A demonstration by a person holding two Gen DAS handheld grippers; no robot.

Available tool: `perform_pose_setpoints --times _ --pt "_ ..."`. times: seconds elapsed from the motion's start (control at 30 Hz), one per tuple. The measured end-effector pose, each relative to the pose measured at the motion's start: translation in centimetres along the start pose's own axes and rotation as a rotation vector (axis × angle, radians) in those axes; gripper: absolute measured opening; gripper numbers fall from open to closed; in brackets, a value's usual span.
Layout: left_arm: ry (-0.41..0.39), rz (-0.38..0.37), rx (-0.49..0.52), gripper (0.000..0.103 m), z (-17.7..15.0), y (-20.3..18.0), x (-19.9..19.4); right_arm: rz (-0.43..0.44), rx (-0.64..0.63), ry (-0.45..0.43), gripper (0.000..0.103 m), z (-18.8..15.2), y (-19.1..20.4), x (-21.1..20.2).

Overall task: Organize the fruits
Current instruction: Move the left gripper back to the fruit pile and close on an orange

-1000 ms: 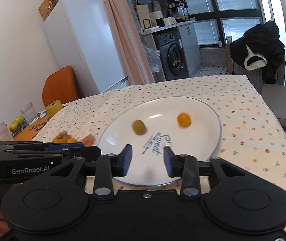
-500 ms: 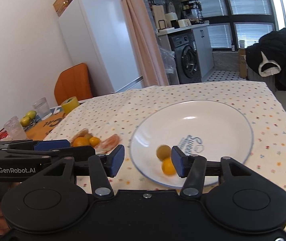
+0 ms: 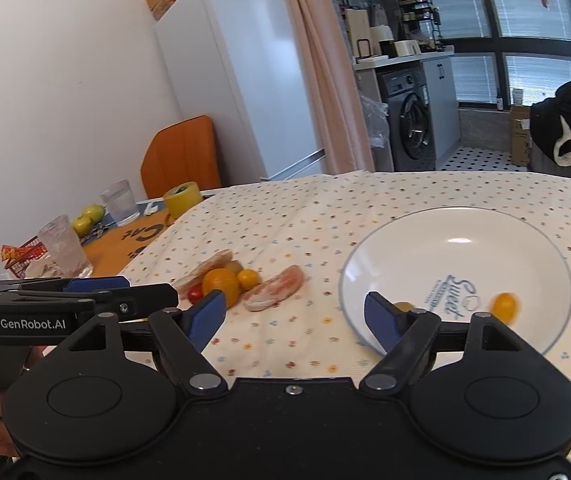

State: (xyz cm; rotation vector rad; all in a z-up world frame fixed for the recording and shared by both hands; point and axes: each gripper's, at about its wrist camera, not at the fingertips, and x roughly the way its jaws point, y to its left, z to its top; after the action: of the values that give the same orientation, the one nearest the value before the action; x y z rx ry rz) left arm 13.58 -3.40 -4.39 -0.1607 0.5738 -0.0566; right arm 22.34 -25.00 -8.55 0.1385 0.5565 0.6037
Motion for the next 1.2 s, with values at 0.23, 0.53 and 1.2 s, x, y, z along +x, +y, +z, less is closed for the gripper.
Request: perform_pose_setpoints --times 0.23,0.53,1.2 --pt "-0.007 0.034 -0.032 0.08 -0.5 2.4 -1.0 0.03 0.004 0.013 0.086 0.0 1.4 0.7" --pt "-0.013 0.07 -0.064 0.081 -1.1 4.6 -1.9 0.064 -0.018 0.033 0.092 -0.1 3.0 1.8" --pt "-0.009 0.131 -0.11 0.075 -2.4 8.6 -0.3 0.106 -0.054 0.092 0.085 -0.5 4.3 5.9"
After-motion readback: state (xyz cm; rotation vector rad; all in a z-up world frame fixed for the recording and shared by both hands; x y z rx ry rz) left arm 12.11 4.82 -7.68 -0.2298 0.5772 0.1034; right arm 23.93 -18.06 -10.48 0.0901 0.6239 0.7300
